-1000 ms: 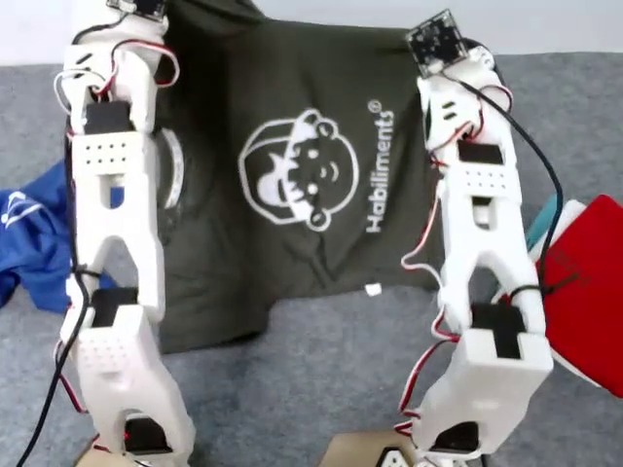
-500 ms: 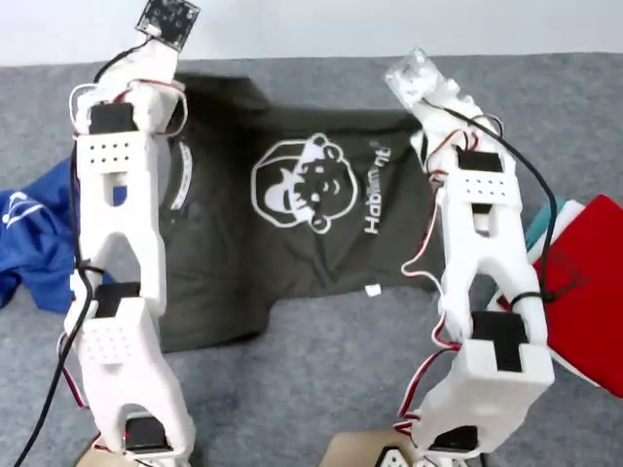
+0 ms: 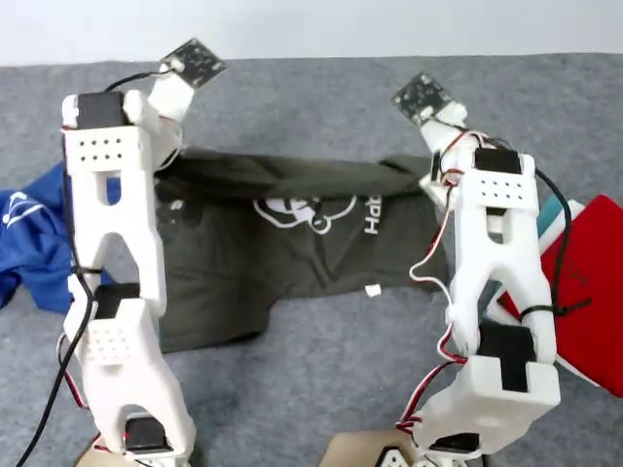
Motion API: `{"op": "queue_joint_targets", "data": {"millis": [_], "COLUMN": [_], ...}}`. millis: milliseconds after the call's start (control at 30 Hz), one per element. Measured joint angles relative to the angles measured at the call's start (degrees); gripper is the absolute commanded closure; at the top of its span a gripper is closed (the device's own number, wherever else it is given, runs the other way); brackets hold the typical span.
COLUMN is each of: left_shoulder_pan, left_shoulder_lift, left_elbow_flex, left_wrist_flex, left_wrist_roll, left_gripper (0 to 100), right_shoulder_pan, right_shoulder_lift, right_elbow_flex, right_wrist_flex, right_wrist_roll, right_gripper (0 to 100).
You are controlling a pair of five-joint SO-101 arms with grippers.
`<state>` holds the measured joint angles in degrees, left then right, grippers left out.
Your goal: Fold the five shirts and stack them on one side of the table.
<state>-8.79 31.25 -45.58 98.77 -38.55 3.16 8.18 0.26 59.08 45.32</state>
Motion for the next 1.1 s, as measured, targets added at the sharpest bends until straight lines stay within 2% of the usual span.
{"op": "queue_joint_targets", "data": {"millis": [133,433,733,900,967,1100], "left_shoulder_pan": [-0.5,0.5,-1.6,-1.6,-1.6,-1.8], "left_shoulder_lift": [-4.0,-21.1,-23.6,-24.2,-24.2,-24.2], "left_elbow_flex": [8.7,38.5,43.9,48.6,49.9,51.4], "left_wrist_flex": [0.1,0.1,0.1,0.1,0.1,0.1], "left_wrist_roll": [-3.3,-10.5,-10.8,-13.9,-14.2,-14.4], "left_gripper": [100,99,99,97,91,85], "right_shoulder_pan": [0.0,0.2,0.2,0.2,0.2,1.6], "right_shoulder_lift": [-0.4,-0.4,-0.4,-0.4,-0.4,-0.4], "right_elbow_flex": [0.0,0.0,6.2,7.3,7.3,7.3], "right_wrist_flex": [7.7,18.0,18.6,18.6,18.3,17.0], "right_wrist_roll": [3.1,3.8,5.9,6.4,6.4,6.4], "right_gripper": [98.9,98.8,98.8,98.3,94.6,78.3]}}
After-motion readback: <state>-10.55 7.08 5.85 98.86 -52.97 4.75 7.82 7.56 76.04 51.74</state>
